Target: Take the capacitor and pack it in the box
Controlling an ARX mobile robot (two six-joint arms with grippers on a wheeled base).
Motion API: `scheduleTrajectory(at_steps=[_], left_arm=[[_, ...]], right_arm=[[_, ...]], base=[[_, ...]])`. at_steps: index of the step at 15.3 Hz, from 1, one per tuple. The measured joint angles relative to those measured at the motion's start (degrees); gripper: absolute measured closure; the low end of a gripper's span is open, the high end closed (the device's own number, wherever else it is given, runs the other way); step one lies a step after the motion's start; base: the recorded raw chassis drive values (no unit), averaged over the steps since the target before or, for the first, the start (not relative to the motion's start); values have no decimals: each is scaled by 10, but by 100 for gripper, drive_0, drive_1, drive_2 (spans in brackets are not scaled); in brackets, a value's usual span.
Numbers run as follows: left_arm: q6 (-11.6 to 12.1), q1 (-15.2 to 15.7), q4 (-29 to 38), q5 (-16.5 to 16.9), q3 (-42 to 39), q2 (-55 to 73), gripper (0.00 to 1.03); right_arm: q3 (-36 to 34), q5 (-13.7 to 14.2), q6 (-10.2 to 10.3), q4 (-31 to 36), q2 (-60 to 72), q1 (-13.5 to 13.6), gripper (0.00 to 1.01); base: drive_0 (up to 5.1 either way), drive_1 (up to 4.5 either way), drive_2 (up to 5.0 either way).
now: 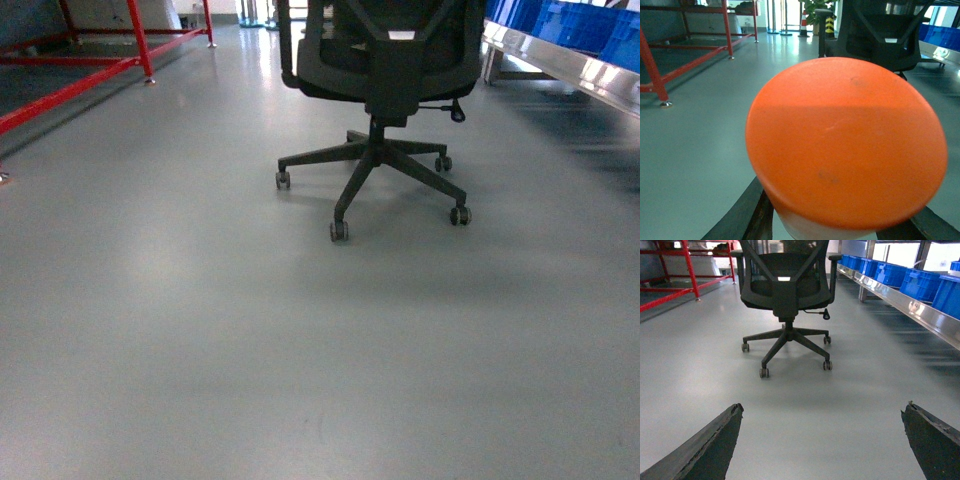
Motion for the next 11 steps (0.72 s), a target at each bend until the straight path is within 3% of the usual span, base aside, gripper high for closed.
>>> scheduleTrajectory(at_steps=[11], left_arm=[[0,0,-1,1,0,0,59]], right_arm=[[0,0,0,0,0,0,3]], base=[[-496,249,249]])
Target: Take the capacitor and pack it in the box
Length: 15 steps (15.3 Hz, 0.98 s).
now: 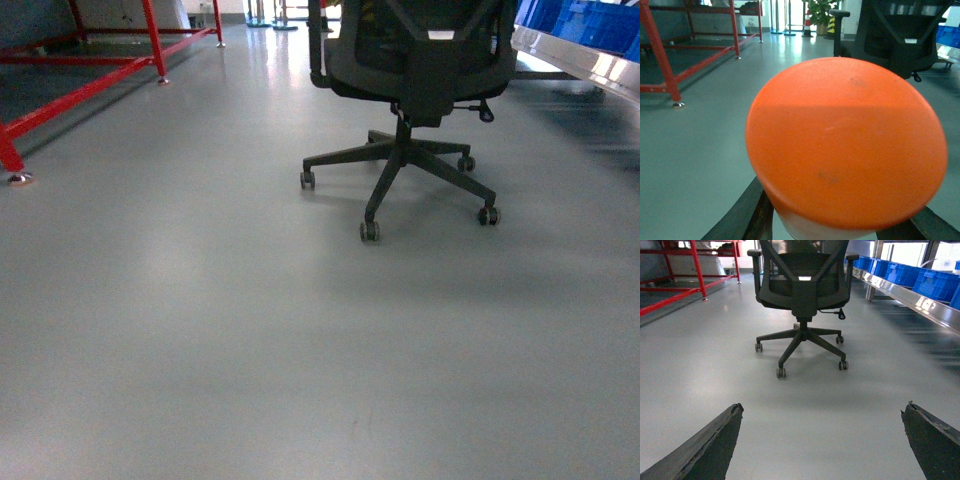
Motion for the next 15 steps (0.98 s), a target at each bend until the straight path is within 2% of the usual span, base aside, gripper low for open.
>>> scheduleTrajectory(at_steps=[15], left_arm=[[0,0,3,-1,0,0,59]], right_arm=[[0,0,0,2,0,0,3]], base=[[-497,249,249]])
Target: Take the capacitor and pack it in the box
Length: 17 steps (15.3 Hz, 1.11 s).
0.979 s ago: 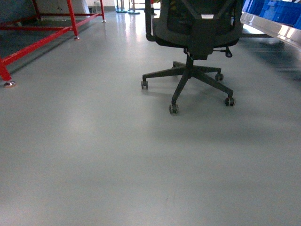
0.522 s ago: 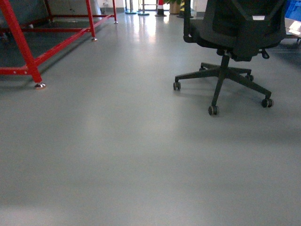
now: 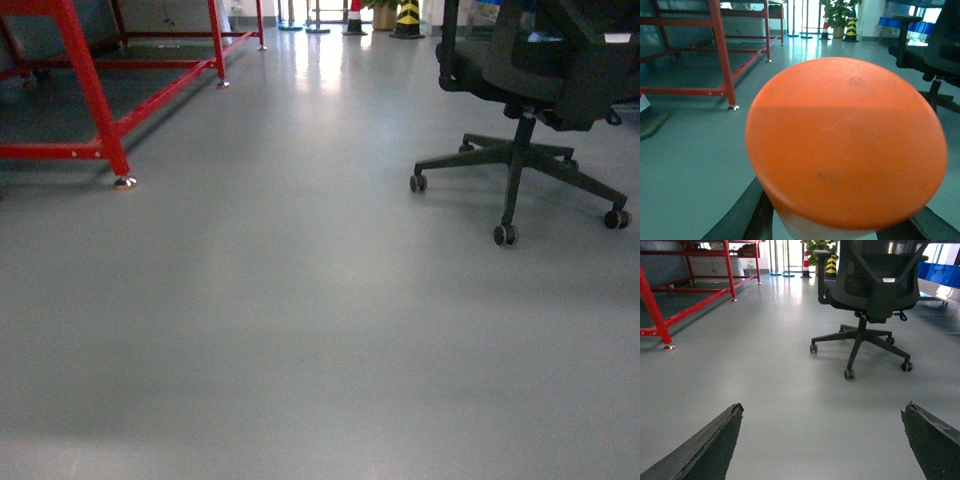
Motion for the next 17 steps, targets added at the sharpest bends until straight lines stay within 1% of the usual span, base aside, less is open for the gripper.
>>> scheduleTrajectory(at_steps=[17], left_arm=[[0,0,-1,1,0,0,59]], right_arm=[[0,0,0,-2,0,0,3]], base=[[-508,237,237]])
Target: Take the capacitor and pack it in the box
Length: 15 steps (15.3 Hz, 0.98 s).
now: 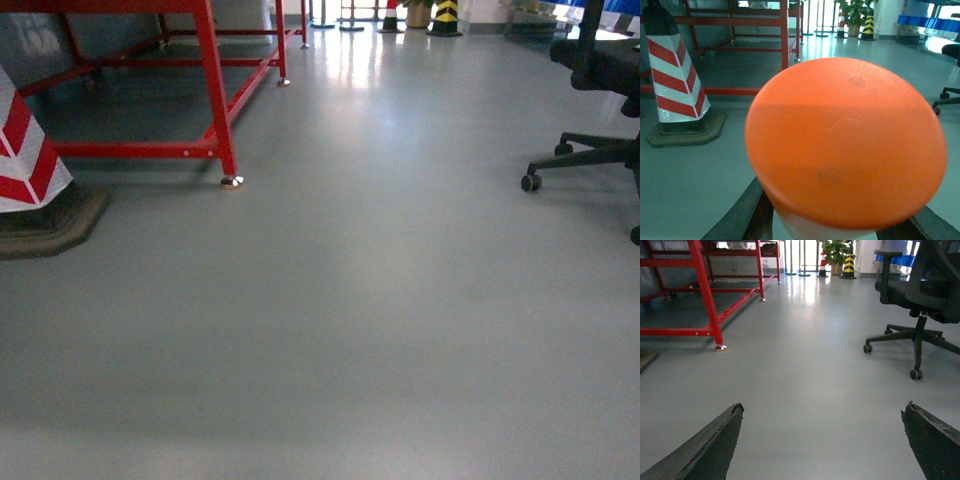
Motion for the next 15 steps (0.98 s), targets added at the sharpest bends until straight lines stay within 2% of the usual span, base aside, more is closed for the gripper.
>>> scheduleTrajectory(at_steps=[15], left_arm=[[0,0,-1,0,0,0,59]], right_arm=[[0,0,0,-1,0,0,3]], base=[[-505,240,240]])
